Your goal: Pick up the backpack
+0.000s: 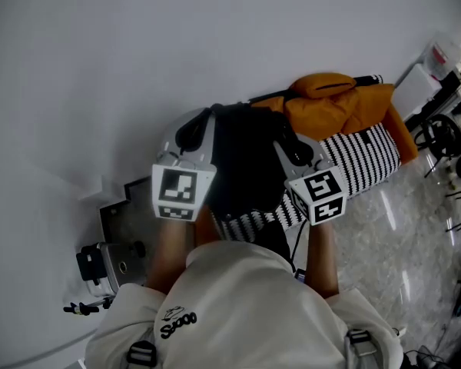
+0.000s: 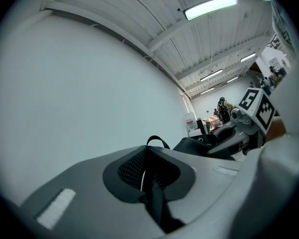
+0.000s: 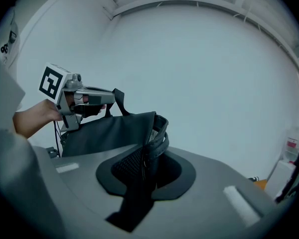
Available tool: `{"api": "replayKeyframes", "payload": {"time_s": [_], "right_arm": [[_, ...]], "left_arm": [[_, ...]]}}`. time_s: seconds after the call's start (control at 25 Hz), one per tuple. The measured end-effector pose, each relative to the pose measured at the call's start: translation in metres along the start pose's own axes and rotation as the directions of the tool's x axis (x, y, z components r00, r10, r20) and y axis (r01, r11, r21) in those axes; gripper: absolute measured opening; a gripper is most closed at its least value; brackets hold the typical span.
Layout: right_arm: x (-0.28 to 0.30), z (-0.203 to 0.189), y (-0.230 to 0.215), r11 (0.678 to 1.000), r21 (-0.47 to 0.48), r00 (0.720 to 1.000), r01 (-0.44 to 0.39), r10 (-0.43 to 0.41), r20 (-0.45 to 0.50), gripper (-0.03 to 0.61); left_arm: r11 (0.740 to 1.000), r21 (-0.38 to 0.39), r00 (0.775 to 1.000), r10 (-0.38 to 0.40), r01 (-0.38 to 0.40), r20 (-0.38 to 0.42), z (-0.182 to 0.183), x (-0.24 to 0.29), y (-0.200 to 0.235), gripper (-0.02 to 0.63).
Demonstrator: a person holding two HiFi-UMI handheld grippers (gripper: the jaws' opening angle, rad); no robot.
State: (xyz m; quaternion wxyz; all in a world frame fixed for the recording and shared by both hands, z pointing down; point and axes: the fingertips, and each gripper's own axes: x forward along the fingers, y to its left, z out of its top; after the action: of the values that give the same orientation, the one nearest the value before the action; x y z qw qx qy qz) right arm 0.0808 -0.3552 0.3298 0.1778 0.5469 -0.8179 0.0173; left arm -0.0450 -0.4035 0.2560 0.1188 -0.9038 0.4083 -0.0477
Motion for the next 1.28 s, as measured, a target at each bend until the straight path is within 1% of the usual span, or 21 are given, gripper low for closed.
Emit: {"api": "replayKeyframes", "payload": {"time_s": [0.08, 0.2, 0.28, 0.4, 0.56, 0.72, 0.92, 1.28], "right_arm": [[-0.002, 0.002, 0.0, 1.0, -0.019, 1.0, -0.002, 0.002, -0.007, 0.061], [-0.005, 0.004, -0.001, 1.0, -0.028, 1.0, -0.008, 0.007, -0.026, 0.062], [-0.005, 0.003, -0.004, 1.0, -0.029, 0.999, -0.004, 0.003, -0.04, 0.061], [-0.006, -0.003, -0.007, 1.0, -0.022, 0.998, 0.003, -0.005, -0.057, 0.058], [-0.005, -0.007, -0.009, 1.0, -0.004, 0.998, 0.006, -0.006, -0.062, 0.057], [0.004, -0.01, -0.008, 1.0, 0.015, 0.998, 0.004, -0.003, -0.069, 0.055], [0.01, -0.014, -0.006, 1.0, 0.023, 0.997, 0.001, 0.001, -0.08, 0.054], [0.01, -0.019, -0.009, 1.0, 0.022, 0.995, -0.002, 0.004, -0.096, 0.054]], "left_arm": [[1.0, 0.001, 1.0, 0.001, -0.001, -0.009, 0.0, 0.0, -0.001, 0.012], [0.999, -0.031, 1.0, -0.012, 0.011, -0.025, -0.001, -0.001, -0.002, 0.012], [0.999, -0.034, 0.999, -0.02, 0.019, -0.03, -0.001, 0.001, -0.003, 0.012], [0.999, -0.025, 0.999, -0.036, 0.035, -0.037, -0.003, 0.004, -0.01, 0.012], [0.998, -0.033, 0.998, -0.048, 0.047, -0.041, -0.005, 0.006, -0.011, 0.012], [0.995, -0.075, 0.997, -0.062, 0.059, -0.038, -0.009, 0.01, -0.006, 0.012], [0.997, -0.062, 0.997, -0.053, 0.05, -0.049, -0.015, 0.011, -0.005, 0.012], [0.996, -0.078, 0.996, -0.05, 0.044, -0.076, -0.021, 0.016, -0.006, 0.012]]}}
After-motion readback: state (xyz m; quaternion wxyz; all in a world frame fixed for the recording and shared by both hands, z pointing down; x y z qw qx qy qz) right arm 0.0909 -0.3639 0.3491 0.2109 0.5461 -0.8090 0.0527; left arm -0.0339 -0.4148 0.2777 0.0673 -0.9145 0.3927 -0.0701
